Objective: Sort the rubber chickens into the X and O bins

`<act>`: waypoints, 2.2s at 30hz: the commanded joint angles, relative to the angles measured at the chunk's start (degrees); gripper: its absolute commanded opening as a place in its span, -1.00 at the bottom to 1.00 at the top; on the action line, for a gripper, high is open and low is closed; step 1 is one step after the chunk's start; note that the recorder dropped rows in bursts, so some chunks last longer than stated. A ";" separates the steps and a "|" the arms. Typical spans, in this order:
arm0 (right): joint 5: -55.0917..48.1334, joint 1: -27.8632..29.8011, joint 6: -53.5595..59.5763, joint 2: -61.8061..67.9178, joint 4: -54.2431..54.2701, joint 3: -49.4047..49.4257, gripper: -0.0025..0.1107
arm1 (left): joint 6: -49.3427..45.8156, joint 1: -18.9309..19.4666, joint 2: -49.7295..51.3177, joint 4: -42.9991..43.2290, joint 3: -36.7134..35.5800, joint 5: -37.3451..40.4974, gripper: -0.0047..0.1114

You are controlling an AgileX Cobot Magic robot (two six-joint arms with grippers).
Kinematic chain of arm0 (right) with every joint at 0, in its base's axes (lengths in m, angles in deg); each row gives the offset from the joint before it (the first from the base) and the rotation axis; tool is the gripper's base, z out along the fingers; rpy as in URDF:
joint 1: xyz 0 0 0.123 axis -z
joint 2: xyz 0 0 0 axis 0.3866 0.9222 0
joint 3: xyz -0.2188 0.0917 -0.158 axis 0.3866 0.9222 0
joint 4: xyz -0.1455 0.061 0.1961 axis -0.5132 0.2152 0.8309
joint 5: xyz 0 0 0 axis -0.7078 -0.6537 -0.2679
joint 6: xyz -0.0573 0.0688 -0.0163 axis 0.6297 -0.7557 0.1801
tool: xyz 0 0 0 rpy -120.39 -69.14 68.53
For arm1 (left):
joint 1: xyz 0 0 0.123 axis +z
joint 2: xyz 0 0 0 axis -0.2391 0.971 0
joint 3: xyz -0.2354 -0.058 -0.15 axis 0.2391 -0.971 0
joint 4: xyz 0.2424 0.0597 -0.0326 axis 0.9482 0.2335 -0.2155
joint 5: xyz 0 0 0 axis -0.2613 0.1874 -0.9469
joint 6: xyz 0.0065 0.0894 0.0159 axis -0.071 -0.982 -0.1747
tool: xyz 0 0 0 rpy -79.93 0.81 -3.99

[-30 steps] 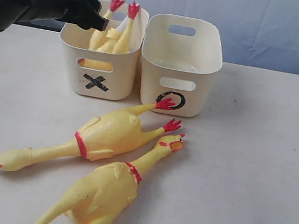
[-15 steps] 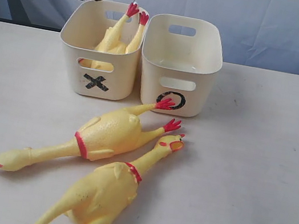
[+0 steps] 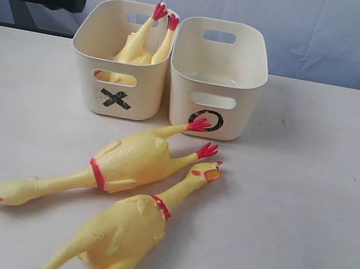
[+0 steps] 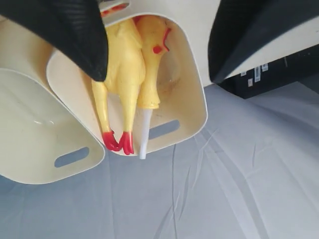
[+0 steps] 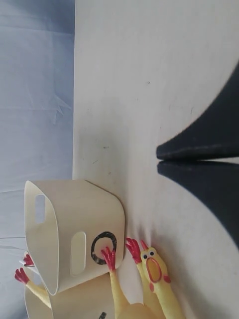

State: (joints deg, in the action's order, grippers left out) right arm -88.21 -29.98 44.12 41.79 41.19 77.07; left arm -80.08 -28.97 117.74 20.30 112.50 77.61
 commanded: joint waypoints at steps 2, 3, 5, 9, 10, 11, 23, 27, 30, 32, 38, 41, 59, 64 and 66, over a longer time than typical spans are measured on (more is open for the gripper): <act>0.39 -0.20 0.10 -0.33 -0.08 0.29 -0.96 | 0.03 2.64 -8.44 4.69 -4.68 7.46 0.03; 0.39 -0.20 0.10 -0.33 -0.08 0.29 -0.96 | 0.14 3.09 -9.72 6.24 -5.39 8.14 0.02; 0.39 -0.20 0.10 -0.33 -0.08 0.29 -0.96 | 1.67 4.38 -12.94 9.46 -7.22 9.21 -0.01; 0.39 -0.20 0.10 -0.33 -0.08 0.29 -0.96 | 5.54 6.66 -19.42 11.91 -10.53 10.49 -0.01; 0.39 -0.20 0.10 -0.33 -0.08 0.29 -0.96 | 6.61 6.92 -20.72 11.91 -11.24 10.25 -0.01; 0.39 -0.20 0.10 -0.33 -0.08 0.29 -0.96 | 8.05 7.06 -22.53 11.91 -12.28 9.91 -0.01; 0.39 -0.20 0.10 -0.33 -0.08 0.29 -0.96 | 9.76 7.06 -37.22 13.06 -24.99 9.87 -0.01; 2.47 -0.20 0.10 -0.33 1.37 0.29 -0.96 | 9.76 7.06 -42.53 13.06 -28.91 10.70 -0.01; 4.26 -0.20 0.10 -0.33 11.54 0.29 -0.96 | 9.89 7.06 -47.02 13.06 -30.78 11.46 -0.01; 6.25 -0.20 0.10 -0.33 17.66 0.29 -0.96 | 9.89 7.06 -49.77 13.23 -31.39 12.52 -0.01; 11.70 -0.20 0.10 -0.33 27.53 0.29 -0.96 | 10.74 7.06 -57.73 15.17 -33.60 20.54 -0.02; 12.46 -0.20 0.10 -0.33 27.53 0.29 -0.96 | 13.69 7.06 -60.99 18.64 -33.84 25.67 -0.23; 4.14 -0.20 -1.07 -0.33 36.43 -6.02 -0.96 | 43.15 7.06 -71.85 41.22 -33.84 28.37 -0.91; -9.98 -0.20 14.19 -0.33 37.16 -13.34 -0.96 | 43.44 7.06 -72.21 41.41 -33.84 28.22 -0.91; -12.34 -0.20 19.68 -0.33 38.57 -15.64 -0.96 | 43.45 7.06 -72.21 41.28 -33.84 28.22 -0.91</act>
State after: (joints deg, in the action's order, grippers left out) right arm -95.92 -29.98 55.76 41.66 78.92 64.28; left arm -37.36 -22.02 45.95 61.17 78.82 106.62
